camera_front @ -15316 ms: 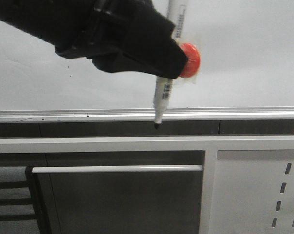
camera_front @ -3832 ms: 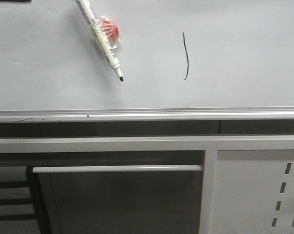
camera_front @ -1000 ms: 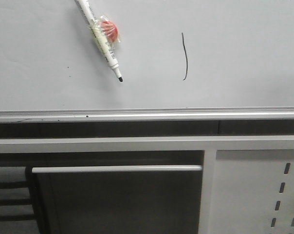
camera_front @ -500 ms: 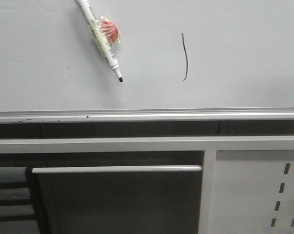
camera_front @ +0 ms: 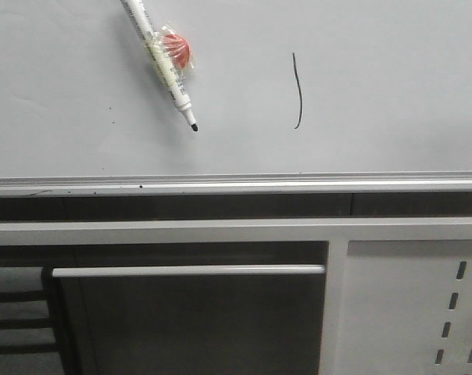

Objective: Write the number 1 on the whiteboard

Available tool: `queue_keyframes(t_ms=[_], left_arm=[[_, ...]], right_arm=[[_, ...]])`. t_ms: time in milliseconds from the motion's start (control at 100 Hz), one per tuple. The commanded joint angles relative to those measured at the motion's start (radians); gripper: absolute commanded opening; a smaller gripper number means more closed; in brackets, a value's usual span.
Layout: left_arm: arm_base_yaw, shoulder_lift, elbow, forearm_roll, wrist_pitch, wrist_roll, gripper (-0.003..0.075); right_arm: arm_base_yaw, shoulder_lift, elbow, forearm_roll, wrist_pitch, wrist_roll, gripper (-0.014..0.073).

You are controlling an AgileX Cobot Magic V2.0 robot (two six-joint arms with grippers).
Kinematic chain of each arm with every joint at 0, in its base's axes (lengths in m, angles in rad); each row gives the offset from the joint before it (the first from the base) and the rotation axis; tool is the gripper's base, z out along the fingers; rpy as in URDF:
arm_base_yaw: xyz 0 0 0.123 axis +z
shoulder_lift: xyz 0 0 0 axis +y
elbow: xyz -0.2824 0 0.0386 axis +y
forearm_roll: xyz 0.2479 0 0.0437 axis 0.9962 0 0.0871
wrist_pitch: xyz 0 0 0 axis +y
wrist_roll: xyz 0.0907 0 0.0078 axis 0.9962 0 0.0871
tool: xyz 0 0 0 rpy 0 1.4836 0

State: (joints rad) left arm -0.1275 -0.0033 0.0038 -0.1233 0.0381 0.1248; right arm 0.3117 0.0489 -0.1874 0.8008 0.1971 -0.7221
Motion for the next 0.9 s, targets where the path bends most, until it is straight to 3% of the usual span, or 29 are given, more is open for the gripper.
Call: queue_keyframes(t_ms=[0, 470, 530, 630, 680, 890], left_arm=[[0.001, -0.023, 0.04, -0.006, -0.079, -0.012, -0.002], [0.001, -0.023, 0.04, -0.006, -0.079, -0.012, -0.002], [0.001, -0.023, 0.04, -0.006, -0.079, -0.012, -0.002], [0.001, -0.023, 0.04, -0.006, -0.079, -0.012, -0.002], [0.001, -0.023, 0.04, -0.006, -0.079, -0.012, -0.002], [0.001, -0.023, 0.04, -0.006, -0.079, -0.012, -0.002]], right_arm=[[-0.008, 0.009, -0.027, 0.013, -0.058, -0.005, -0.0055], [-0.008, 0.009, -0.02, -0.011, -0.09, -0.005, -0.0055], [-0.015, 0.011, -0.005, -0.117, -0.135, 0.069, -0.0055], [-0.077, 0.024, 0.033, -0.434, -0.19, 0.437, -0.0055], [-0.134, 0.032, 0.052, -0.55, -0.174, 0.561, -0.0055], [-0.288, -0.022, 0.132, -0.738, -0.122, 0.641, -0.0055]])
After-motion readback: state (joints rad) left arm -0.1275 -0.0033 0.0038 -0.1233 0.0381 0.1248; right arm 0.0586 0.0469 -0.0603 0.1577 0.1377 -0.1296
